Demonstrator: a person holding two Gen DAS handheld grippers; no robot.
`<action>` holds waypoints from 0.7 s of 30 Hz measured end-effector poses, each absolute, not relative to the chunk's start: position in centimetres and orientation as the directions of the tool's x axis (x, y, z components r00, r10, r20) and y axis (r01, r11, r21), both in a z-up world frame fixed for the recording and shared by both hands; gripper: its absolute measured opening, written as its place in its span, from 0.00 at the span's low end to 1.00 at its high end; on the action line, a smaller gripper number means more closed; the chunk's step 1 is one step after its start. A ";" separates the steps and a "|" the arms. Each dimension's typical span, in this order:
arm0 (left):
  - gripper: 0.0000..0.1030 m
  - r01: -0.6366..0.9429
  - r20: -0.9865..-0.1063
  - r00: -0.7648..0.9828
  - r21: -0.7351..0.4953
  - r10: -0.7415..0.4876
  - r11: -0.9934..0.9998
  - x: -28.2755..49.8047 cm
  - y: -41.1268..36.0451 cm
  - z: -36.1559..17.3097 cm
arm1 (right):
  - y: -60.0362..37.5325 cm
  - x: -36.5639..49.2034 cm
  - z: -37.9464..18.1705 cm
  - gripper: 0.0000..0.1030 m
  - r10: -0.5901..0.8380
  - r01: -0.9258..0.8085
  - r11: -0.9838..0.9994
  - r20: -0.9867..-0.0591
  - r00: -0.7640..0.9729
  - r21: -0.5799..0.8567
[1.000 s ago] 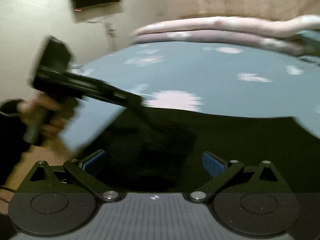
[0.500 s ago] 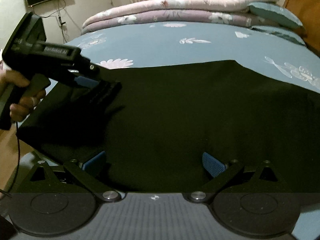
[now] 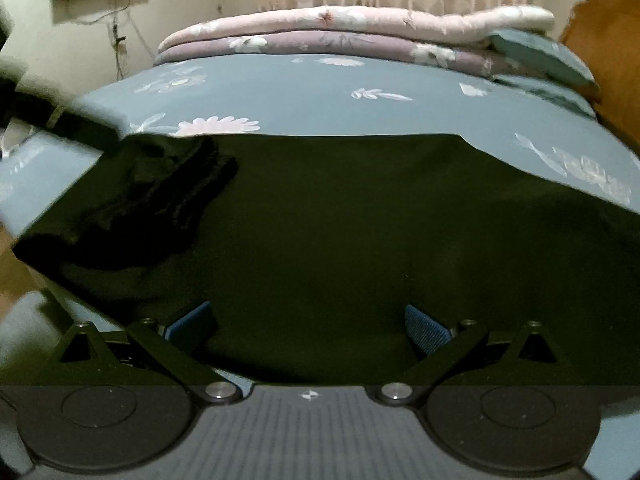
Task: Fold clothes
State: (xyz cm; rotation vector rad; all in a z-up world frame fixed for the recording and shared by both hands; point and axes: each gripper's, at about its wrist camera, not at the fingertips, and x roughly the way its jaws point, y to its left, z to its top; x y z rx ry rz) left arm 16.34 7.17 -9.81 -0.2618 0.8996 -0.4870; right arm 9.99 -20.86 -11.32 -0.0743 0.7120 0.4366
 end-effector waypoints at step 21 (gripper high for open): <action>0.82 0.312 -0.659 0.590 -0.347 -0.467 0.884 12.3 4.5 -7.6 | -32.3 11.6 -8.3 1.00 0.301 -0.133 0.940 -0.578 0.759 0.314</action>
